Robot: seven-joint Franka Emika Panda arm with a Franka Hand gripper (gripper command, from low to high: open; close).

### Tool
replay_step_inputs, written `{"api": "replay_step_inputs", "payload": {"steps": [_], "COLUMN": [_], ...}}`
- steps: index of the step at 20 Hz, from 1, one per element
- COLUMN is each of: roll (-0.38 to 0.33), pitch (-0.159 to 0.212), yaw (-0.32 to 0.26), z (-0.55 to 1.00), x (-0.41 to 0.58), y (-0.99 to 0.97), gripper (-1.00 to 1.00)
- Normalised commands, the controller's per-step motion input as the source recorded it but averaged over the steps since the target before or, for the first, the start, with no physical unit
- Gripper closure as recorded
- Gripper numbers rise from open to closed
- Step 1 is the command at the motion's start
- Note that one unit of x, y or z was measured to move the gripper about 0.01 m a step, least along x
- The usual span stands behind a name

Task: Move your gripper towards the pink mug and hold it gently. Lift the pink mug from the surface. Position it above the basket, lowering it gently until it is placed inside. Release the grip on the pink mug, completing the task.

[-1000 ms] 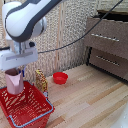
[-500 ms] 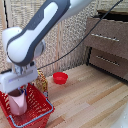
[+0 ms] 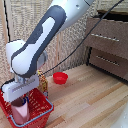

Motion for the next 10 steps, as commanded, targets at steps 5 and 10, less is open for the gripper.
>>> {"api": "replay_step_inputs", "payload": {"steps": [5,10], "roll": [0.0,0.002], "pitch": [-0.056,0.028], "yaw": [0.002,-0.023], "z": [0.48,0.79], "x": [0.0,0.091], "y": [-0.04,-0.09], "gripper": [-1.0,-1.0]}}
